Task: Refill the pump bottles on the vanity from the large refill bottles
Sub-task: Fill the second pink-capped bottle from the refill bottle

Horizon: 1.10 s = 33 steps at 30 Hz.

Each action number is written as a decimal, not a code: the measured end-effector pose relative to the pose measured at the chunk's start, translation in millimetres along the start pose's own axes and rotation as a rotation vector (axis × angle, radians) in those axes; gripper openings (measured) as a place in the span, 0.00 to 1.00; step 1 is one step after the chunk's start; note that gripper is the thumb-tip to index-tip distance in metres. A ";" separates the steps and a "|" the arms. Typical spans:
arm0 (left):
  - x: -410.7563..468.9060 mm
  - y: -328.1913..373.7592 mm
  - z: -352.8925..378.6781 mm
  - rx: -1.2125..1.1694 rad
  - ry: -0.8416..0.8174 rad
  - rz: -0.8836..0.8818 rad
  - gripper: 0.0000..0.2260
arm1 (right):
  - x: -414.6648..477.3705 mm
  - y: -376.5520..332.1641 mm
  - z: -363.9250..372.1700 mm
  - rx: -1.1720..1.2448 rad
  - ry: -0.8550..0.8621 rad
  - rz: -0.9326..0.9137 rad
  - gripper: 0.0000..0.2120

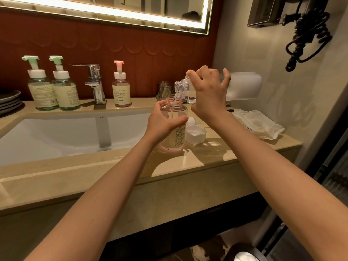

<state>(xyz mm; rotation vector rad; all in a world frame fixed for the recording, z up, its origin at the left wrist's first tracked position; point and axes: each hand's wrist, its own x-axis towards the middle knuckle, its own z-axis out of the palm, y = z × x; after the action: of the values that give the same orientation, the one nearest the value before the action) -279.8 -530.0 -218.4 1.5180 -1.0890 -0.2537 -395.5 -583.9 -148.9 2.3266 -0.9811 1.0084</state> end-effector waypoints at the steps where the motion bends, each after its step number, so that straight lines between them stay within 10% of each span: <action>1: 0.2 -0.1 0.0 0.001 0.001 0.000 0.36 | 0.1 0.1 -0.1 0.002 0.006 0.001 0.30; 33: -2.6 4.4 -0.9 -0.006 0.004 -0.011 0.36 | -0.1 -1.1 -0.7 -0.005 0.019 -0.013 0.30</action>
<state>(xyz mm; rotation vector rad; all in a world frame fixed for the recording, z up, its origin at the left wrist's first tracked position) -282.7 -526.9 -215.3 1.5188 -1.0766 -0.2612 -395.0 -582.7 -148.6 2.3117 -0.9592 1.0202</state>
